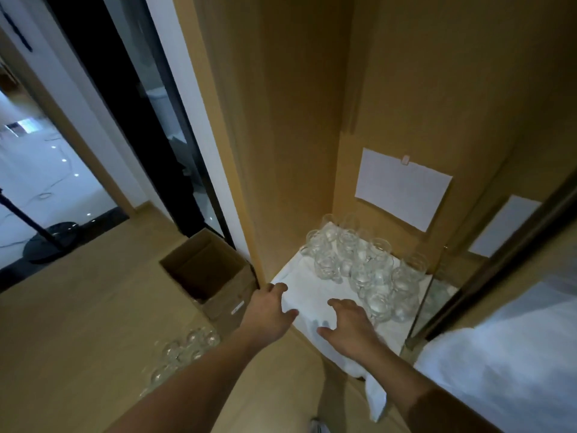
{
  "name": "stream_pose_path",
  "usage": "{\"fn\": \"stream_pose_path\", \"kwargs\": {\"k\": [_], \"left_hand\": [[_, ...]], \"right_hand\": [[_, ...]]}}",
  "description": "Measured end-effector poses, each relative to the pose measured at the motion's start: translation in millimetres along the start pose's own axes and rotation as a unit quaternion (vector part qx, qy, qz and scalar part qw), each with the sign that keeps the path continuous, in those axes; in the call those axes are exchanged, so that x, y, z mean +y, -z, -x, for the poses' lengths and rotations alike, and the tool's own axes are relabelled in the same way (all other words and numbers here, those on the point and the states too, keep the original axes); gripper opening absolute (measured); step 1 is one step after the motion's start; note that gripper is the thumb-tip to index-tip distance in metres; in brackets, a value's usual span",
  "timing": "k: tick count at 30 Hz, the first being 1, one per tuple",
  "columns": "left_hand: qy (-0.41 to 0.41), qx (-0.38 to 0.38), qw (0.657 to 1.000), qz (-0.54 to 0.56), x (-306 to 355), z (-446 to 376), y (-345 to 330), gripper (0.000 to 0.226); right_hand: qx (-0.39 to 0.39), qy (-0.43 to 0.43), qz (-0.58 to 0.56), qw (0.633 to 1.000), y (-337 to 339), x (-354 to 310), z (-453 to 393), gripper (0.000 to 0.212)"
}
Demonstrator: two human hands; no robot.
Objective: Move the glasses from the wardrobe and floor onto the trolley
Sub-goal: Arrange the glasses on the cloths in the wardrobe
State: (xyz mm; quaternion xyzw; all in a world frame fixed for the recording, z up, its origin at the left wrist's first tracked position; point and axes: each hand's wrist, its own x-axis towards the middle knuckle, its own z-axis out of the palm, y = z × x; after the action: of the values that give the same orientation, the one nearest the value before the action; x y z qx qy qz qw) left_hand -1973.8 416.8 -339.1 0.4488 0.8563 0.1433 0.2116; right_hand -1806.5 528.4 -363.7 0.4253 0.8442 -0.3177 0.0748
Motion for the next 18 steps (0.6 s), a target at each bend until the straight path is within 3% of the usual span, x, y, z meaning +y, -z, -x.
{"fn": "stream_pose_path", "kwargs": {"k": [8,18], "left_hand": [[0.006,-0.029,0.999,0.022,13.3,-75.6,-10.0,0.061],[0.004,-0.136,0.990,0.042,3.6,-153.2,-53.1,0.060]], "right_hand": [[-0.007,-0.051,-0.046,0.998,9.1,21.1,-58.6,0.066],[-0.032,-0.196,-0.122,0.973,-17.1,48.9,-105.4,0.068]]}}
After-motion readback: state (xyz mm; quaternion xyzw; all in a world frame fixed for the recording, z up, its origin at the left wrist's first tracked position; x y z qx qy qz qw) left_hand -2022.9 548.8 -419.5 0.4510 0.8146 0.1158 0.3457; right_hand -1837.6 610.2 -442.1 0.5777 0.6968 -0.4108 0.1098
